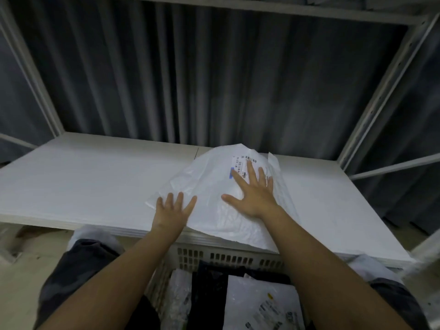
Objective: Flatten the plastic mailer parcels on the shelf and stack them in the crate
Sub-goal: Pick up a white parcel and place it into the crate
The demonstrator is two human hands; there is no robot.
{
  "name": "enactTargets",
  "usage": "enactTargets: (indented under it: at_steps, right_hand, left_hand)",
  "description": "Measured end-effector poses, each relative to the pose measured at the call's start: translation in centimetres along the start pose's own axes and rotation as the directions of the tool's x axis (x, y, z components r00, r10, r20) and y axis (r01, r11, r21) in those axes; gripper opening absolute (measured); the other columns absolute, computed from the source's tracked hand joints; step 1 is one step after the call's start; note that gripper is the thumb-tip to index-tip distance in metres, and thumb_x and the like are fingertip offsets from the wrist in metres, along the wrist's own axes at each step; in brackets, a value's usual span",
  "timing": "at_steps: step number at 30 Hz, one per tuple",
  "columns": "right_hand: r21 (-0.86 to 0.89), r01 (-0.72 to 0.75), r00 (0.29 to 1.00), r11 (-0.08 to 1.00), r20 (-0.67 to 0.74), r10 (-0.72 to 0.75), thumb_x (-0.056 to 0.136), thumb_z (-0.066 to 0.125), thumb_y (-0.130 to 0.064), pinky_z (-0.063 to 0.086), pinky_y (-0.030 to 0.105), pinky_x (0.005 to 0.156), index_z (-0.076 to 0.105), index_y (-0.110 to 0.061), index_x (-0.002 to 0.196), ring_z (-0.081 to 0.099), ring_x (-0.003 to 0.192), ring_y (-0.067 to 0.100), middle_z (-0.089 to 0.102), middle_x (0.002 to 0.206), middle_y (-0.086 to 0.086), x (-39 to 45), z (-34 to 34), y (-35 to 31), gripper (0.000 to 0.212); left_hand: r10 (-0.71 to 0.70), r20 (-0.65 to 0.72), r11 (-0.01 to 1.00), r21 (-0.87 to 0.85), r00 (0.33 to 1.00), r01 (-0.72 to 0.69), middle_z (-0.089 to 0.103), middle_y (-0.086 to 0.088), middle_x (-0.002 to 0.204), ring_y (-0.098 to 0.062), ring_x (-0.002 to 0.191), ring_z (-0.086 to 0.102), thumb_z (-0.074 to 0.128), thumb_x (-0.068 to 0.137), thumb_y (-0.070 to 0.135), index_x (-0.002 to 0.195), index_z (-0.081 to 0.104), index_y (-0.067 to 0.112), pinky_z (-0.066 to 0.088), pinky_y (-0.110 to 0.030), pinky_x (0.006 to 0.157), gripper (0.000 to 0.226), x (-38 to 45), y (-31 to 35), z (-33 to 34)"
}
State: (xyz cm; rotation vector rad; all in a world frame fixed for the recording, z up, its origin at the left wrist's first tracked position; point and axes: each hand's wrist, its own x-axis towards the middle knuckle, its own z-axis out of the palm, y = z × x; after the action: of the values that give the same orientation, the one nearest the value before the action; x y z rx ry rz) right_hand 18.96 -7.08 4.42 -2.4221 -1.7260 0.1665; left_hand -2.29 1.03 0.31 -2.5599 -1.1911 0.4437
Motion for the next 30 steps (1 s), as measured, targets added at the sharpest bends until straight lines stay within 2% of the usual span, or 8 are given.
enactTargets:
  at_steps: [5,9,11,15,19,21,25,30]
  right_hand:
    - [-0.093,-0.020,0.992,0.995,0.122,0.031,0.080,0.022,-0.084,-0.019,0.061,0.109,-0.018,-0.052,0.144,-0.034,0.139,0.031,-0.041,0.149,-0.002,-0.6,4.9,-0.1,0.082]
    - [-0.097,-0.037,0.987,0.995,0.155,0.051,0.076,0.018,-0.088,-0.019,0.062,0.108,-0.019,-0.054,0.142,-0.032,0.140,0.032,-0.041,0.149,-0.001,-0.7,6.5,0.4,0.083]
    - [-0.100,-0.026,0.984,0.995,0.173,0.043,0.075,0.020,-0.089,-0.017,0.061,0.109,-0.019,-0.055,0.142,-0.027,0.142,0.032,-0.036,0.153,-0.001,-1.0,6.8,0.3,0.084]
    - [-0.107,0.035,0.976,0.994,0.217,-0.011,0.078,0.030,-0.084,-0.007,0.056,0.114,-0.001,-0.052,0.147,-0.006,0.145,0.033,-0.009,0.160,0.004,-1.1,6.0,0.4,0.082]
    - [-0.039,0.107,0.980,0.994,-0.162,-0.111,0.091,0.029,-0.061,0.021,0.039,0.110,0.049,-0.033,0.134,0.031,0.131,0.028,0.037,0.141,0.004,0.5,3.5,1.7,0.055]
    - [-0.035,0.070,0.966,0.997,-0.249,-0.077,0.091,0.029,-0.061,0.012,0.042,0.115,0.037,-0.033,0.143,0.017,0.141,0.032,0.022,0.153,0.007,2.0,3.1,2.1,0.060]
    - [-0.104,-0.006,1.000,0.995,-0.026,0.003,0.080,0.030,-0.082,-0.016,0.055,0.112,-0.014,-0.045,0.147,-0.030,0.141,0.033,-0.032,0.155,-0.001,4.6,4.8,2.4,0.088]
    - [-0.138,0.018,0.992,0.990,0.127,-0.001,0.073,0.020,-0.089,-0.015,0.062,0.111,-0.021,-0.046,0.144,-0.026,0.141,0.037,-0.028,0.156,0.001,4.4,9.2,2.3,0.093]
  left_hand:
    - [0.052,0.220,0.938,-0.346,0.974,0.028,0.006,-0.018,0.154,-0.041,0.140,0.010,0.049,0.088,0.037,0.149,0.004,0.021,0.017,-0.053,0.113,0.077,0.8,-0.8,0.1]
    - [-0.054,-0.115,0.879,-0.477,0.992,-0.008,0.029,-0.015,0.144,-0.032,0.133,0.028,0.039,0.093,0.027,0.136,0.033,0.013,0.029,-0.044,0.109,0.045,2.5,-0.3,-2.3]
    - [-0.044,-0.189,0.897,-0.439,0.981,-0.044,0.013,-0.016,0.154,-0.034,0.143,0.012,0.034,0.098,0.035,0.148,0.018,0.018,0.020,-0.049,0.114,0.055,3.8,0.4,-3.0]
    - [0.092,-0.099,0.956,-0.271,0.991,-0.115,-0.029,-0.005,0.155,-0.033,0.141,-0.028,0.033,0.092,0.065,0.150,-0.016,0.033,-0.008,-0.061,0.112,0.082,6.8,1.5,-3.4]
    - [0.113,-0.049,0.948,-0.294,0.992,-0.122,-0.034,-0.005,0.153,-0.032,0.139,-0.033,0.032,0.091,0.066,0.148,-0.019,0.035,-0.011,-0.063,0.111,0.083,8.7,2.3,-2.8]
    - [0.118,-0.019,0.934,-0.338,0.993,-0.118,-0.035,-0.004,0.153,-0.031,0.138,-0.035,0.029,0.093,0.063,0.147,-0.021,0.036,-0.012,-0.063,0.111,0.078,8.8,2.7,-2.3]
    - [0.131,-0.003,0.945,-0.301,0.991,-0.126,-0.037,-0.005,0.152,-0.032,0.136,-0.038,0.030,0.090,0.068,0.148,-0.021,0.035,-0.014,-0.064,0.109,0.084,9.5,2.4,-2.3]
    - [0.153,0.025,0.981,-0.122,0.988,-0.149,-0.040,-0.008,0.149,-0.035,0.134,-0.039,0.043,0.061,0.092,0.146,-0.027,0.029,-0.020,-0.063,0.105,0.127,11.2,1.7,-1.4]
